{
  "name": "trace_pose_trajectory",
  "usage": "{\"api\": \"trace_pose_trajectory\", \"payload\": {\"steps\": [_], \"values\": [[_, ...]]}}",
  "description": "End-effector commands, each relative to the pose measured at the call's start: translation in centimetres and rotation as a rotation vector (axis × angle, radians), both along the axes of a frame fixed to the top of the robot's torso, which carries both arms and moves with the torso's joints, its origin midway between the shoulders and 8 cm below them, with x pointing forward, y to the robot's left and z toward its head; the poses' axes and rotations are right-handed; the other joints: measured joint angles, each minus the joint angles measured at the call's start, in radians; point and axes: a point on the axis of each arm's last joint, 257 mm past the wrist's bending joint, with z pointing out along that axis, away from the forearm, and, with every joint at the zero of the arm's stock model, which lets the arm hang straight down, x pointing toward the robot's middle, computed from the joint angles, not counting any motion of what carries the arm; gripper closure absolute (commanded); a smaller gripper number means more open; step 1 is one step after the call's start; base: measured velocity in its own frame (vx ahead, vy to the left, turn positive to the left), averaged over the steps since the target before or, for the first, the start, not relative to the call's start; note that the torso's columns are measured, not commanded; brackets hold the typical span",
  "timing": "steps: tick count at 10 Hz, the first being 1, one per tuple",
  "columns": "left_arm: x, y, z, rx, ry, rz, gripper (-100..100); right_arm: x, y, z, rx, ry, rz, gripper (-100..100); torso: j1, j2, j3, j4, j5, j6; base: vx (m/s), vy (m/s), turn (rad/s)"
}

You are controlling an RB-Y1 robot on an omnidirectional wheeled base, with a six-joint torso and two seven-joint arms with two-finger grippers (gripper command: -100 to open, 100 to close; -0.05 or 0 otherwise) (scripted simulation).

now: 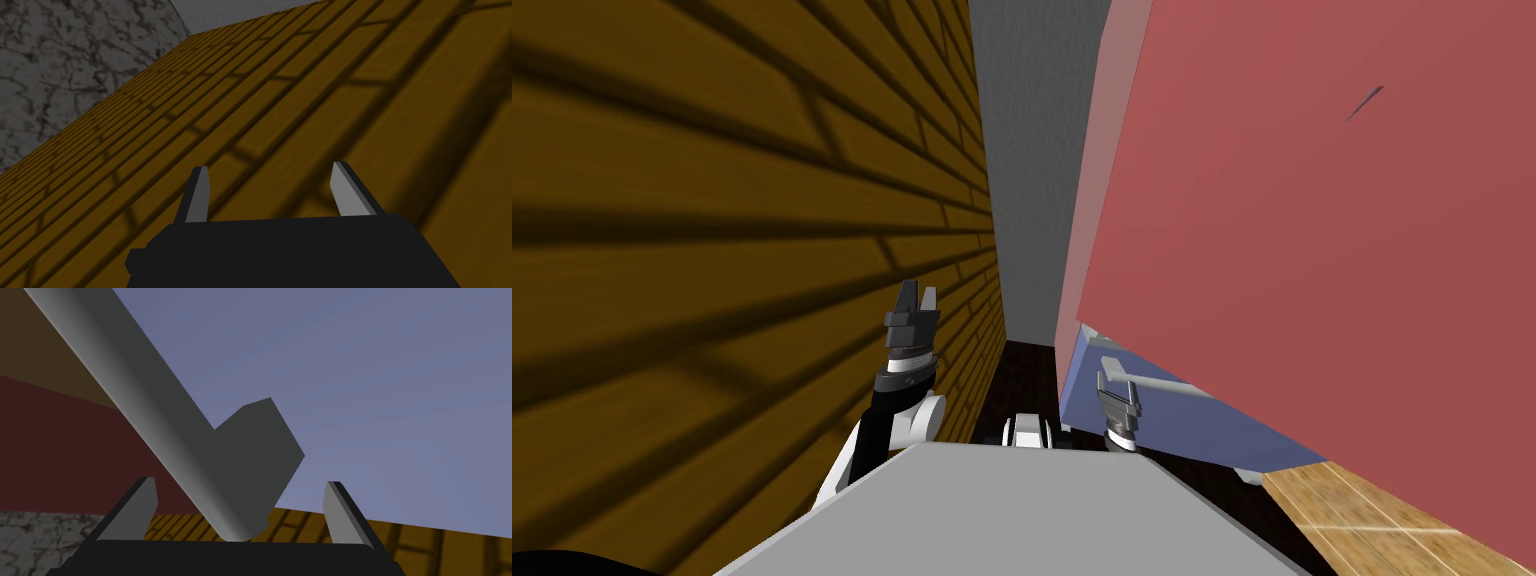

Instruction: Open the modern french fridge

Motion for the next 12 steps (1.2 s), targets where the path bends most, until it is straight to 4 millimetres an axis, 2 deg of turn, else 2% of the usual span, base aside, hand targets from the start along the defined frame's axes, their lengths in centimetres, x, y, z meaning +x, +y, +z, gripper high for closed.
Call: {"api": "trace_pose_trajectory", "payload": {"steps": [1, 3, 4, 5, 10, 12], "values": [[0.0, 0.0, 0.0, 0.000, 0.000, 0.000, 0, 2.3, -1.0, 0.8, 0.001, 0.002, 0.012, -100, 0.001, 0.000, 0.000, 0.000, 0.000, 0.000, -0.039, 0.046, -0.053], [0.0, 0.0, 0.0, 0.000, 0.000, 0.000, 0, 4.1, -1.8, 1.6, 0.001, 0.002, 0.021, -100, 0.001, 0.000, 0.000, 0.000, 0.000, 0.000, -0.038, 0.048, -0.040], [0.0, 0.0, 0.0, 0.000, 0.000, 0.000, 0, 3.6, -1.6, 1.4, -0.001, 0.000, 0.017, -100, 0.001, 0.000, 0.000, 0.000, 0.000, 0.000, -0.019, 0.026, -0.010], [0.0, 0.0, 0.0, 0.000, 0.000, 0.000, 0, 2.3, -1.0, 0.8, 0.001, 0.002, 0.012, 100, 0.000, 0.000, 0.000, 0.000, 0.000, 0.000, 0.029, -0.038, 0.042], [0.0, 0.0, 0.0, 0.000, 0.000, 0.000, 0, -2.0, 1.0, -0.7, 0.001, 0.002, -0.012, 100, -0.007, -0.008, -0.001, -0.008, -0.009, -0.001, 0.046, -0.059, 0.057], [0.0, 0.0, 0.0, 0.000, 0.000, 0.000, 0, -2.0, 1.0, -0.7, 0.001, 0.002, -0.012, 100, -0.006, -0.007, -0.001, -0.009, -0.010, -0.001, 0.004, -0.010, 0.006]]}}
